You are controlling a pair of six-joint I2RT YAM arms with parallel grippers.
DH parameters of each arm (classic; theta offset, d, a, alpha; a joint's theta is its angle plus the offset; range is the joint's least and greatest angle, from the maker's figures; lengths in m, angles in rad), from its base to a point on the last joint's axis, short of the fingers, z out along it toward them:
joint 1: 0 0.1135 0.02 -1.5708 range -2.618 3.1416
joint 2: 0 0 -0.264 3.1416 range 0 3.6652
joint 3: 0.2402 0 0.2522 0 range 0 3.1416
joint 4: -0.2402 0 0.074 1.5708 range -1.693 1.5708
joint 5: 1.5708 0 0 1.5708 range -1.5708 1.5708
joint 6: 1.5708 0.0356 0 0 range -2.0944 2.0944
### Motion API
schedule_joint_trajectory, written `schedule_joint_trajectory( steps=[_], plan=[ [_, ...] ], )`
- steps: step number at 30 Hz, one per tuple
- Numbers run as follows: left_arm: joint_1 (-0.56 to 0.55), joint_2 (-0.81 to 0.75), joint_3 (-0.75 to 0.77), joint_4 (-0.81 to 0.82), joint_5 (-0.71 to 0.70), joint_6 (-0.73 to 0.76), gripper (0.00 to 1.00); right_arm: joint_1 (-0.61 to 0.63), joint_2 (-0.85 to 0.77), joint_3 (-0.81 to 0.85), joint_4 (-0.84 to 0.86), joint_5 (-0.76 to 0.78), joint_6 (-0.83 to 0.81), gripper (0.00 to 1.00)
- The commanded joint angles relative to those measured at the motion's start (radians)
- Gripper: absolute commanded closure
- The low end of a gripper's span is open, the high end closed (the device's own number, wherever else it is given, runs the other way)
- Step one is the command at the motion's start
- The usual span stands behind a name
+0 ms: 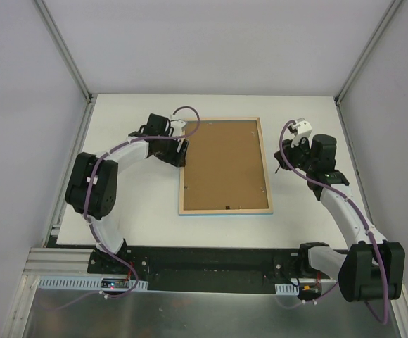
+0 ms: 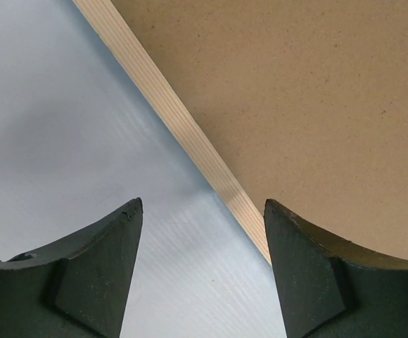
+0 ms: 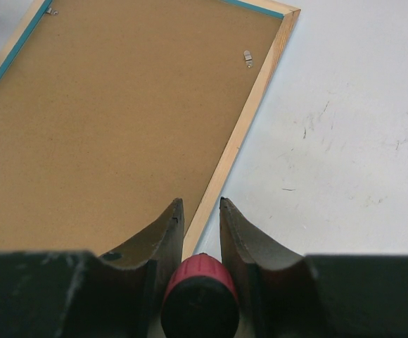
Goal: Take the photo out of the frame
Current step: Adjust the photo frame at the center of the board.
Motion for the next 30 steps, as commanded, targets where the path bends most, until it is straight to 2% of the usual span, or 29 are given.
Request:
schedule_joint_trajectory(
  steps=[1,18,23,30],
  plan=[
    [-0.004,0.033,0.038,-0.025,0.038,-0.064,0.33,-0.009,-0.002,0.003,0.053,-0.026,0.014,0.99],
    [-0.006,0.082,0.017,-0.023,0.128,-0.164,0.42,-0.009,0.005,0.002,0.055,-0.035,0.017,0.99],
    [-0.01,0.094,0.021,-0.026,0.164,-0.185,0.53,-0.009,0.016,0.003,0.059,-0.041,0.025,0.99],
    [-0.026,0.125,0.029,-0.025,0.167,-0.261,0.59,-0.007,0.03,0.008,0.061,-0.066,0.043,0.99]
  ],
)
